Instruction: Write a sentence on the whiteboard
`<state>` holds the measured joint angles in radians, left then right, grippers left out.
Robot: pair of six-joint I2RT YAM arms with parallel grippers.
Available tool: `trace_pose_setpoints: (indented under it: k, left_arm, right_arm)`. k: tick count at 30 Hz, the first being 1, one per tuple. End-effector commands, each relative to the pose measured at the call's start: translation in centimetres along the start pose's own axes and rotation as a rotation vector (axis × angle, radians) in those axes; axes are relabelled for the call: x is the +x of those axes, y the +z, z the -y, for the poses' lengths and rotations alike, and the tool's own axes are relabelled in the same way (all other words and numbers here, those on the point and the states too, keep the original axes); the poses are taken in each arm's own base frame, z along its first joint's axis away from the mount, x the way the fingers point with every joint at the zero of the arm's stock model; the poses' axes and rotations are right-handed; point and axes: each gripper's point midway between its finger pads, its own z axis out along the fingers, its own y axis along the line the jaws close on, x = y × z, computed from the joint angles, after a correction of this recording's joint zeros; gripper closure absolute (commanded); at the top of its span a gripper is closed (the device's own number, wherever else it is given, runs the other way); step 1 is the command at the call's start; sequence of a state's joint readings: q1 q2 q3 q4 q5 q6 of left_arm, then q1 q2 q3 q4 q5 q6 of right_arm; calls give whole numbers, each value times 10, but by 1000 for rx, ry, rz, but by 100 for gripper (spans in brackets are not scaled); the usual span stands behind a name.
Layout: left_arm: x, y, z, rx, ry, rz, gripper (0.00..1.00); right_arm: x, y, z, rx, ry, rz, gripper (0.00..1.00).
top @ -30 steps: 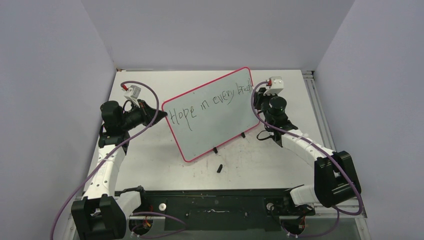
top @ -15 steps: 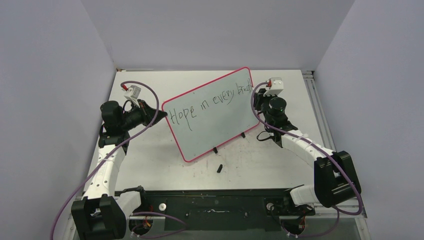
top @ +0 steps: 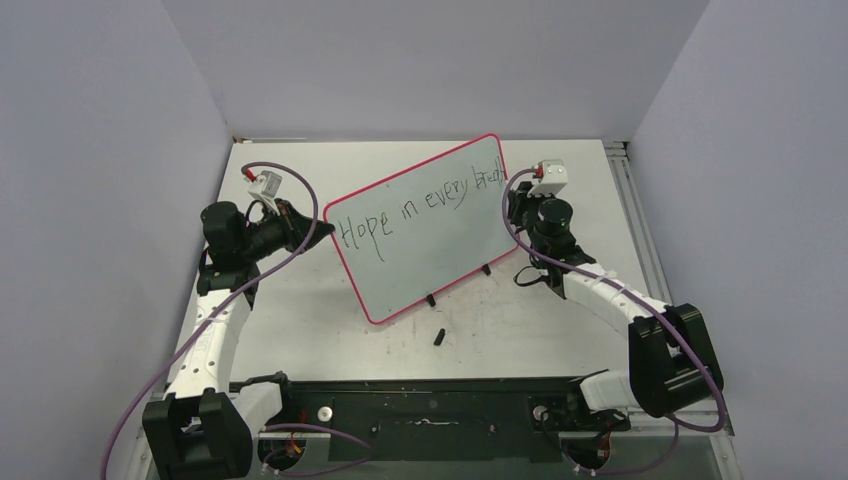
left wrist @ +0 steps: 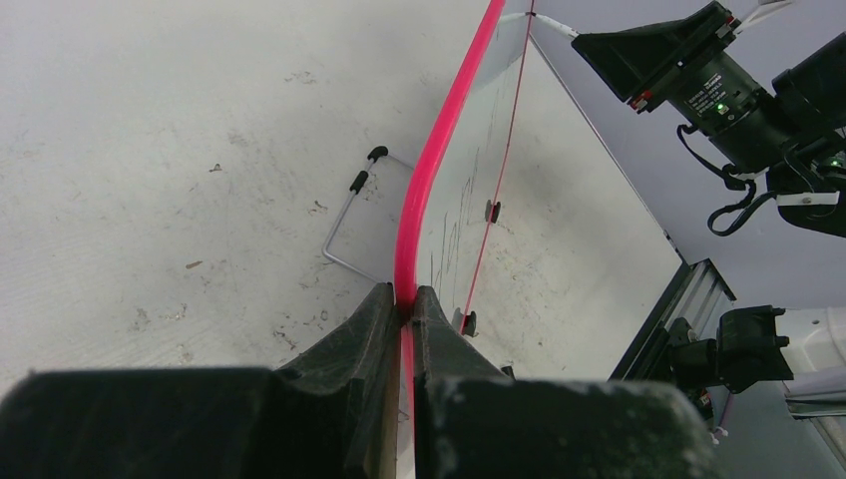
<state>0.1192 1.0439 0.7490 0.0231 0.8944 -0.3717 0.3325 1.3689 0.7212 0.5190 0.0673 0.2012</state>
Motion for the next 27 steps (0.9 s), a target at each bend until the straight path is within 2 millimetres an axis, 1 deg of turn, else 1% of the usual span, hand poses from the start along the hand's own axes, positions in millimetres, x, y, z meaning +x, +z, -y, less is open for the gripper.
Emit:
trace_pose_setpoints:
  k: [1, 5, 11, 27]
  left_arm:
    - [-12, -1, 5, -1, 40, 20, 100]
    - [-12, -1, 4, -2, 39, 20, 100]
    - [-12, -1, 4, -3, 40, 21, 100]
    - [-12, -1, 4, -4, 37, 19, 100]
  right_arm:
    - [-20, -13, 6, 26, 26, 68, 95]
    - [-19, -20, 8, 36, 31, 72, 95]
    - [-10, -15, 5, 18, 32, 51, 95]
    - [-8, -4, -2, -12, 26, 45, 95]
